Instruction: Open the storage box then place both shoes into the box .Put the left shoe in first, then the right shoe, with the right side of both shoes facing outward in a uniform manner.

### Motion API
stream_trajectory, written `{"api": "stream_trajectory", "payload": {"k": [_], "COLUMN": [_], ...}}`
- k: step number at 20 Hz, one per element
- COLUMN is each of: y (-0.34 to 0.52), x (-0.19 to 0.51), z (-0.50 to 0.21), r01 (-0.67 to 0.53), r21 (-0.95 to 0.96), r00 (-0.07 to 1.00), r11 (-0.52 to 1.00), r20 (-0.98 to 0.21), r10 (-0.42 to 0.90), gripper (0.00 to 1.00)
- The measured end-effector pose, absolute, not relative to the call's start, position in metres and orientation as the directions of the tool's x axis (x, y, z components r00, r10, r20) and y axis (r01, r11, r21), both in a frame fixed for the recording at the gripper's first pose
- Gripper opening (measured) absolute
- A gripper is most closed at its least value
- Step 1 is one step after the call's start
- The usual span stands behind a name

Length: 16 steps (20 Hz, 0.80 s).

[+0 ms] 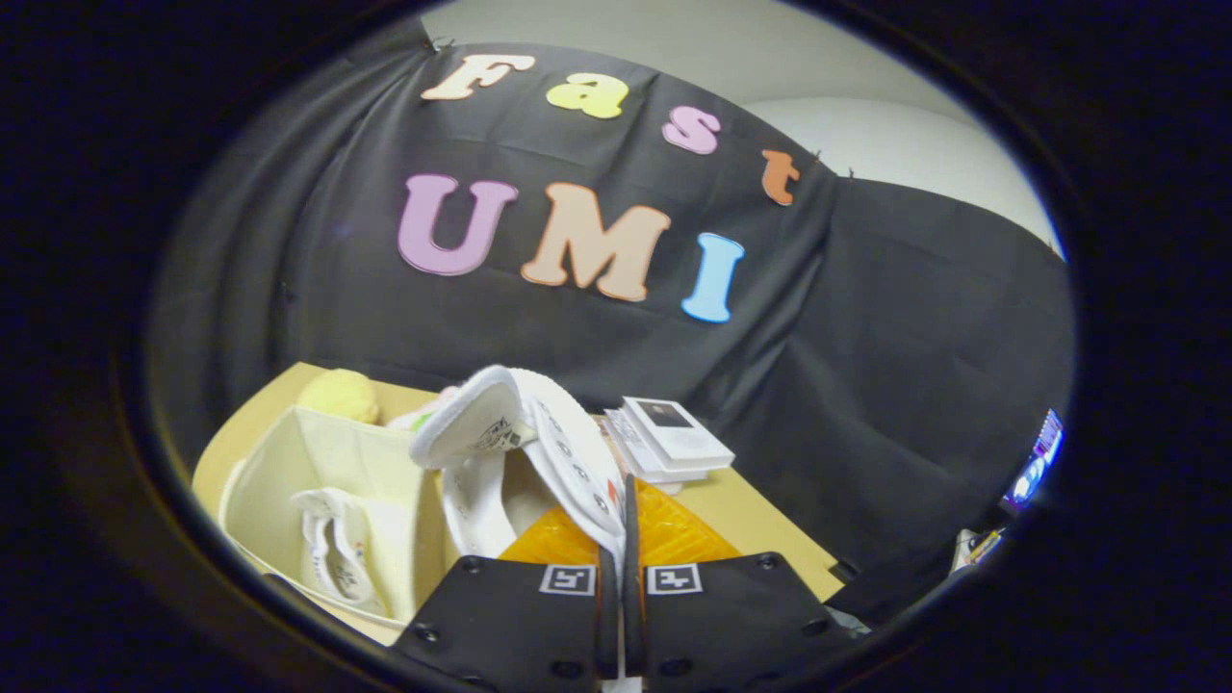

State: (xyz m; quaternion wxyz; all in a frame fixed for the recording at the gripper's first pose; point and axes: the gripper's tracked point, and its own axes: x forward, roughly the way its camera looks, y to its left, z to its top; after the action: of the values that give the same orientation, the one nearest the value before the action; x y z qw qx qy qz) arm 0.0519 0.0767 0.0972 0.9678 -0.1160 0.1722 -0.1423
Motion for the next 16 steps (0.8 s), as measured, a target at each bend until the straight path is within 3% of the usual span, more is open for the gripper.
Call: {"api": "stream_trajectory", "payload": {"k": [4, 9, 16], "y": [0.138, 0.188, 0.18], "x": [0.069, 0.083, 0.098], "z": [0.08, 0.032, -0.023], "r01": [0.106, 0.013, 0.032], "r21": [-0.163, -0.121, -0.138], "r00": [0.925, 0.892, 0.808], "r11": [0.981, 0.993, 0.99], "r20": [-0.345, -0.447, -0.58], "r10": [-0.157, -0.066, -0.107], "gripper": [0.06, 0.06, 0.06]}}
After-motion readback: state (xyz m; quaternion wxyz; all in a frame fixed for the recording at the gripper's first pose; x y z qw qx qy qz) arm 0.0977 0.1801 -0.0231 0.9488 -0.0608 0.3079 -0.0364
